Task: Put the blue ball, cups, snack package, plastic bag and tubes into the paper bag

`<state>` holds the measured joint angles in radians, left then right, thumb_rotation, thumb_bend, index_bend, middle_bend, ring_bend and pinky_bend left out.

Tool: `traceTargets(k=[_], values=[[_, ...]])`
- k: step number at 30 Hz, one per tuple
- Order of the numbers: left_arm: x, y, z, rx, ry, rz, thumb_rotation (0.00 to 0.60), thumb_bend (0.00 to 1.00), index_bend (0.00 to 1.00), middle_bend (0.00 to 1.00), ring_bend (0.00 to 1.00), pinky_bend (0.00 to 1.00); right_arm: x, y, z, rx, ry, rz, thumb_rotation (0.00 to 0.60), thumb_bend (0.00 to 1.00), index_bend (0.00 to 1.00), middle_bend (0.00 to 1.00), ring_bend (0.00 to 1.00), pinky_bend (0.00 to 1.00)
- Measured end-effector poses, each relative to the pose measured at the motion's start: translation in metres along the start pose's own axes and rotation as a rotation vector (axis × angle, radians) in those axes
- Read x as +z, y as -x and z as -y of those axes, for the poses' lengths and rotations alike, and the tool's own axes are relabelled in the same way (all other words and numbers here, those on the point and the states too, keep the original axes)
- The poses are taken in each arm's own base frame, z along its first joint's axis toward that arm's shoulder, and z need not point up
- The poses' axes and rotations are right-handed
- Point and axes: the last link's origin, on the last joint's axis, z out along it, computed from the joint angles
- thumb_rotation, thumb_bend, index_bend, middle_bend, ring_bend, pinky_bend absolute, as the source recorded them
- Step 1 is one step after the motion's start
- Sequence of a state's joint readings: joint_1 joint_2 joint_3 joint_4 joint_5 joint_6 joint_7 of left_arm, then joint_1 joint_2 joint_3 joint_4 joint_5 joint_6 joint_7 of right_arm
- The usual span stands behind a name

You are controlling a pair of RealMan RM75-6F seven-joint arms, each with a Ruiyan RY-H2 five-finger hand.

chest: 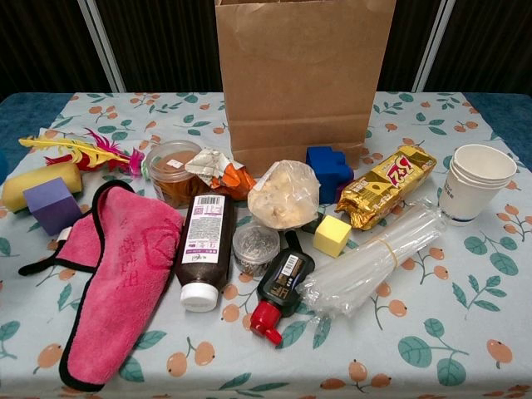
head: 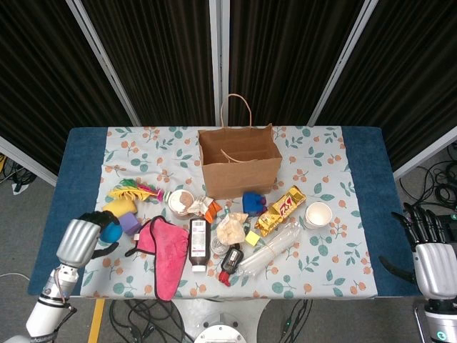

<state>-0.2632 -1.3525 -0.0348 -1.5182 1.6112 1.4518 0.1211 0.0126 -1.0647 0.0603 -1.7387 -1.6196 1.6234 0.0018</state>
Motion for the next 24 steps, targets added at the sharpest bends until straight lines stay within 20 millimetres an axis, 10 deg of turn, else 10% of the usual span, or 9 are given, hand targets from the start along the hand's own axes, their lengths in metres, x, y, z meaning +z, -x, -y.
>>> traceTargets(k=[15,24], values=[[0.137,-0.096,-0.073,0.112,0.24,-0.237,0.6,0.27,0.53,0.54,0.46,0.53,-0.007,-0.017,-0.014,0.052,0.01,-0.079,0.6,0.03,0.16,0.06,0.0,0.0],[0.197,-0.106,-0.127,0.144,0.354,-0.249,0.6,0.27,0.53,0.54,0.46,0.53,-0.003,-0.015,-0.031,0.064,0.045,-0.076,0.6,0.03,0.16,0.06,0.0,0.0]])
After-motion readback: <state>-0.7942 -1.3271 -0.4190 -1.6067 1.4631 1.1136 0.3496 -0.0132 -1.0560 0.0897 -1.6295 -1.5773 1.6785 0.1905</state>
